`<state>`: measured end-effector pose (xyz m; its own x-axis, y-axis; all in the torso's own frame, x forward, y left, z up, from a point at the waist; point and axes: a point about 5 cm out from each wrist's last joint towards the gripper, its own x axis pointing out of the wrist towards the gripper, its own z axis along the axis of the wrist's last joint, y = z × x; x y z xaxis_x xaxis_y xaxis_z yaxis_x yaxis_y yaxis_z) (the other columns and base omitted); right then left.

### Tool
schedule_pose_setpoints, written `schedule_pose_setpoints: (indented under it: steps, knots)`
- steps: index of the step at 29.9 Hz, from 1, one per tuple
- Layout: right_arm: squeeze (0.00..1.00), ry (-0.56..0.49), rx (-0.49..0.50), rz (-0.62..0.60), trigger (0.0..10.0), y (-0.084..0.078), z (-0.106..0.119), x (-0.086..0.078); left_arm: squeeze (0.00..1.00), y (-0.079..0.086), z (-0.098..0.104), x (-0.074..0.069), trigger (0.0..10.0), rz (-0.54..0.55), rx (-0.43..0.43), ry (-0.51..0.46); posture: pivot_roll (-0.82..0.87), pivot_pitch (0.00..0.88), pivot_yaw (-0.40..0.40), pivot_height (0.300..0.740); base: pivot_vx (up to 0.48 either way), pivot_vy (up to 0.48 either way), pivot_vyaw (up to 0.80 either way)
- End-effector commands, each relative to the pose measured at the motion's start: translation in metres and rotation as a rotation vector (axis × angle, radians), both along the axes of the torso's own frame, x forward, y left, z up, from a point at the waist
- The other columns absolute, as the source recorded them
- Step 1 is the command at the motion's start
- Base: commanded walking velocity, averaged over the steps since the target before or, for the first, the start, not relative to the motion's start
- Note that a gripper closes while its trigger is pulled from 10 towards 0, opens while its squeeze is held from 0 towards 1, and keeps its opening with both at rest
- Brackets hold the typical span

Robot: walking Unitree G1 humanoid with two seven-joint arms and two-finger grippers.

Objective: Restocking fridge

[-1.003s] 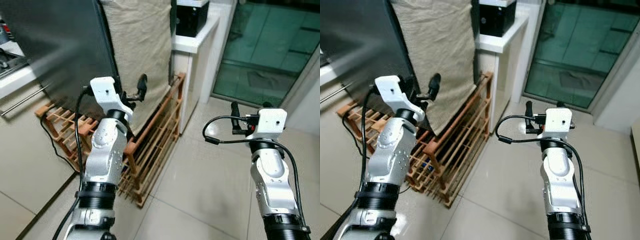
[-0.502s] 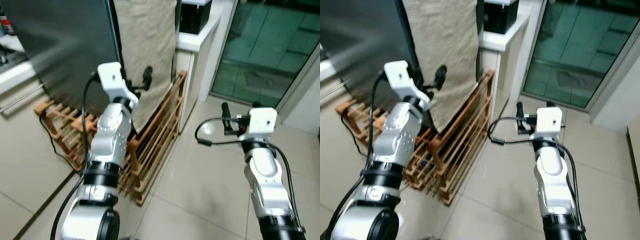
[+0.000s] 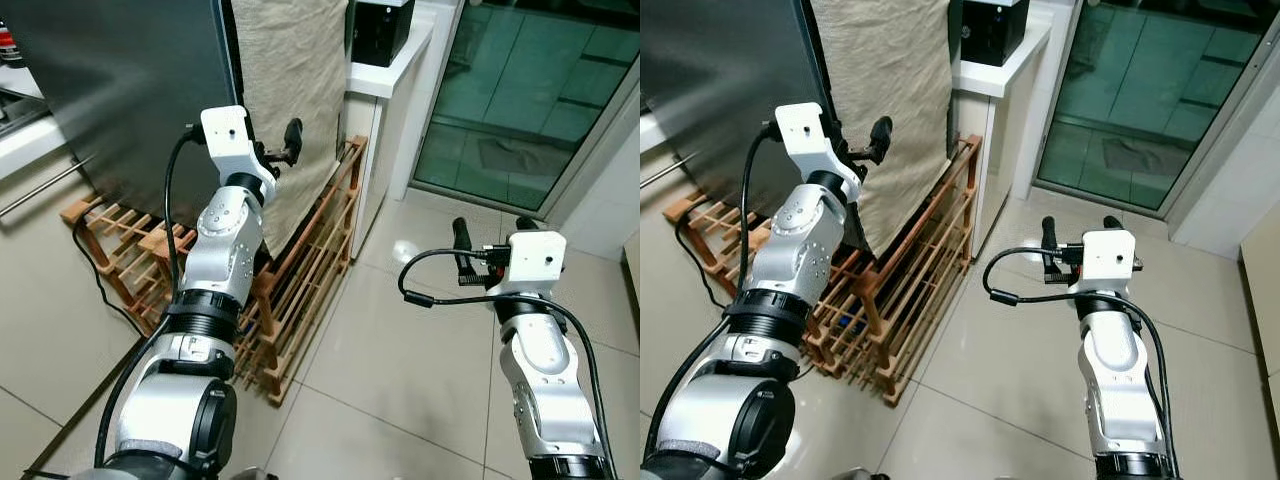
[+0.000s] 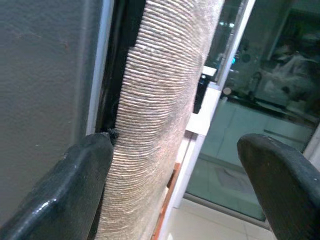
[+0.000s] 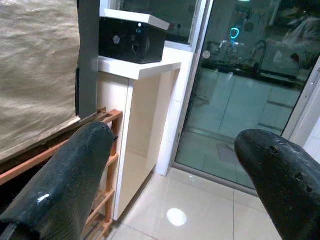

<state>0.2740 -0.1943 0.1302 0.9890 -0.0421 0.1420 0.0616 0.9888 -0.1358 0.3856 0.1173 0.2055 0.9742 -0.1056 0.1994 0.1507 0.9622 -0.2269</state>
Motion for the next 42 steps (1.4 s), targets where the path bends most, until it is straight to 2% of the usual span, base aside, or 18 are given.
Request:
schedule_pose_setpoints:
  steps: [1,9,12,17,21,24,25,28,38,42]
  knots:
    - [0.15,-0.001,0.0,-0.004,10.0,-0.001,0.003,-0.003,0.0,0.003,0.005,0.002,10.0,0.027,-0.006,-0.009,-0.24,0.082,0.022,0.735,0.0,0.0,0.0]
    - [0.15,0.015,0.005,-0.004,10.0,0.001,0.001,-0.008,0.0,-0.013,-0.001,0.002,10.0,-0.017,-0.001,0.009,-0.24,0.101,0.025,0.735,0.0,0.0,0.0]
    - [0.15,0.018,0.007,-0.017,10.0,-0.001,0.002,-0.01,0.0,-0.01,0.002,0.003,10.0,0.006,-0.023,0.002,-0.25,0.105,0.03,0.735,0.0,0.0,0.0]
    - [0.15,0.024,0.007,-0.028,10.0,-0.003,0.0,-0.013,0.0,-0.01,0.014,-0.001,10.0,-0.017,-0.053,-0.05,-0.25,0.112,0.034,0.735,0.0,0.0,0.0]
    - [0.15,0.033,0.009,-0.027,10.0,-0.001,-0.002,-0.014,0.0,-0.012,0.01,0.0,10.0,-0.023,-0.045,-0.03,-0.25,0.117,0.035,0.735,0.0,0.0,0.0]
    - [0.15,0.033,0.014,-0.023,10.0,0.001,-0.001,-0.014,0.0,-0.009,0.007,0.001,10.0,0.024,-0.035,-0.017,-0.25,0.118,0.036,0.735,0.0,0.0,0.0]
    - [0.15,0.03,0.023,-0.02,10.0,0.002,0.0,-0.014,0.0,-0.004,0.008,0.003,10.0,0.069,-0.025,-0.013,-0.25,0.12,0.041,0.735,0.0,0.0,0.0]
    - [0.15,0.03,0.033,-0.014,10.0,0.003,0.0,-0.014,0.0,-0.002,0.009,0.003,10.0,0.082,-0.024,-0.013,-0.25,0.122,0.042,0.735,0.0,0.0,0.0]
    - [0.16,0.083,0.041,0.07,10.0,0.002,0.0,-0.015,0.0,0.0,0.007,0.005,10.0,0.092,-0.026,0.005,-0.26,0.13,0.041,0.735,0.0,0.0,0.0]
    - [0.16,0.117,0.036,0.148,10.0,0.005,0.001,-0.012,0.0,0.001,0.007,0.006,10.0,0.099,-0.032,0.008,-0.26,0.133,0.042,0.735,0.0,0.0,0.0]
